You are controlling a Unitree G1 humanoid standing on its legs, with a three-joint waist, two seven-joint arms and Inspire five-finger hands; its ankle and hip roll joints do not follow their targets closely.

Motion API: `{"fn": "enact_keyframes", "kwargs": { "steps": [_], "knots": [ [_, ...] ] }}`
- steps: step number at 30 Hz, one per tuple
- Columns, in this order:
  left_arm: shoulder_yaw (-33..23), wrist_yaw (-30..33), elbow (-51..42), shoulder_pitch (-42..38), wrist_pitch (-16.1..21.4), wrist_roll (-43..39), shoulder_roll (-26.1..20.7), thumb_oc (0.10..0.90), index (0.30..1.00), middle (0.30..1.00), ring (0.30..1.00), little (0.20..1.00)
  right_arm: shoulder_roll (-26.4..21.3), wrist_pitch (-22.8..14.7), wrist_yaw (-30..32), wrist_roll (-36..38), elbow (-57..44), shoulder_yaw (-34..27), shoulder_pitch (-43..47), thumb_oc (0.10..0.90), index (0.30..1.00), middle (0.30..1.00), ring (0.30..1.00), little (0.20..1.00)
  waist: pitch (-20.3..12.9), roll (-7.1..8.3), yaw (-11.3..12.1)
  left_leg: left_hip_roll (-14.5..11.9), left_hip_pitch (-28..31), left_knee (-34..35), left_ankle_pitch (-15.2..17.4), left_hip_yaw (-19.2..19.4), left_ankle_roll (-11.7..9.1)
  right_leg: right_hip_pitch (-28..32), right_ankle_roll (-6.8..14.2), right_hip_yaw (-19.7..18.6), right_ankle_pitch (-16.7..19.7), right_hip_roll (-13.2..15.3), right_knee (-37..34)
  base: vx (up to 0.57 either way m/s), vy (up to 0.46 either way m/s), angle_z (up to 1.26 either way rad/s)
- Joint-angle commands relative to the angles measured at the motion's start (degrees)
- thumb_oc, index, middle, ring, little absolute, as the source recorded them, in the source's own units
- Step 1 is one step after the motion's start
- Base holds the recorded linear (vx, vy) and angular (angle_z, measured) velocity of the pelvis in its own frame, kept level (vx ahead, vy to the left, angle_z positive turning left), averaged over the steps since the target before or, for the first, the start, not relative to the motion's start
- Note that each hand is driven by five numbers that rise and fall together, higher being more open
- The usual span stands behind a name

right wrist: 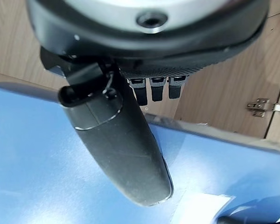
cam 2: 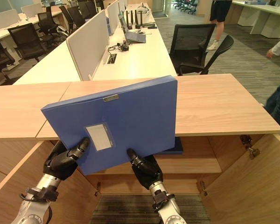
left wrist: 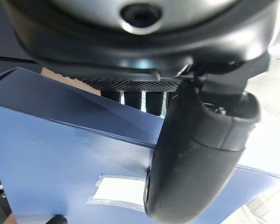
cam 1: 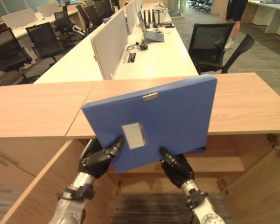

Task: Put the empty folder in the office cabinet

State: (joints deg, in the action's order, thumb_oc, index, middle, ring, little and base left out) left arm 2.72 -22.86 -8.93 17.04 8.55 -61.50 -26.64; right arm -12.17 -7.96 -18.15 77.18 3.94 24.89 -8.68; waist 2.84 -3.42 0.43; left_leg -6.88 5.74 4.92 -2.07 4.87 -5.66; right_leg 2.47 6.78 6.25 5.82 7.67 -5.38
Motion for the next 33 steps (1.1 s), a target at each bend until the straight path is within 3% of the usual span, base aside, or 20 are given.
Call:
{"fn": "enact_keyframes", "kwargs": {
  "steps": [1,12,14,16,33],
  "knots": [
    [-0.3,-1.9,-3.2,-6.4,3.4,-0.7,-1.8,0.400,0.300,0.300,0.300,0.300,4.4,-3.9,-2.2,2.3,-13.6,-1.9,6.9,0.800,0.900,0.900,0.900,0.900,0.1,1.77,0.2,-0.8,0.9,0.1,2.3,-0.1,-0.8,2.8,4.6,0.7,-3.9,4.6,2.4,0.00,-0.003,0.09],
    [3.2,-1.9,-1.6,-5.6,1.8,-1.2,0.0,0.400,0.300,0.300,0.300,0.300,4.8,-4.7,-1.1,3.6,-15.1,-1.4,7.7,0.800,0.900,0.900,0.900,0.900,0.2,1.87,0.2,-0.8,1.0,0.1,2.5,-0.1,-0.5,2.9,4.6,0.5,-4.0,4.6,2.4,0.00,0.000,0.01],
    [3.6,-1.7,-1.6,-5.8,1.9,-1.1,0.4,0.400,0.300,0.300,0.300,0.300,4.8,-4.6,-1.0,3.6,-15.1,-1.1,7.9,0.685,0.728,0.728,0.728,0.728,0.2,1.92,0.2,-0.8,1.0,0.1,2.5,-0.2,-0.5,2.9,4.6,0.6,-4.1,4.6,2.4,0.00,0.000,0.00],
    [3.9,-1.5,-1.5,-6.1,2.0,-1.1,0.8,0.400,0.300,0.300,0.300,0.300,4.7,-4.5,-1.1,3.7,-15.1,-0.8,7.9,0.400,0.300,0.300,0.300,0.300,0.2,1.99,0.2,-0.7,1.0,0.1,2.5,-0.2,-0.5,2.9,4.6,0.6,-4.1,4.6,2.5,0.00,0.000,0.00],
    [4.5,-1.0,-1.1,-7.0,2.1,-0.5,2.2,0.400,0.300,0.300,0.300,0.300,3.7,-3.1,-1.4,3.5,-14.4,0.4,7.1,0.400,0.300,0.300,0.300,0.300,0.1,2.35,0.5,-0.8,0.8,0.1,2.3,-0.9,-0.6,3.1,4.4,1.4,-4.4,4.4,2.6,0.00,0.000,0.00]
  ]
}}
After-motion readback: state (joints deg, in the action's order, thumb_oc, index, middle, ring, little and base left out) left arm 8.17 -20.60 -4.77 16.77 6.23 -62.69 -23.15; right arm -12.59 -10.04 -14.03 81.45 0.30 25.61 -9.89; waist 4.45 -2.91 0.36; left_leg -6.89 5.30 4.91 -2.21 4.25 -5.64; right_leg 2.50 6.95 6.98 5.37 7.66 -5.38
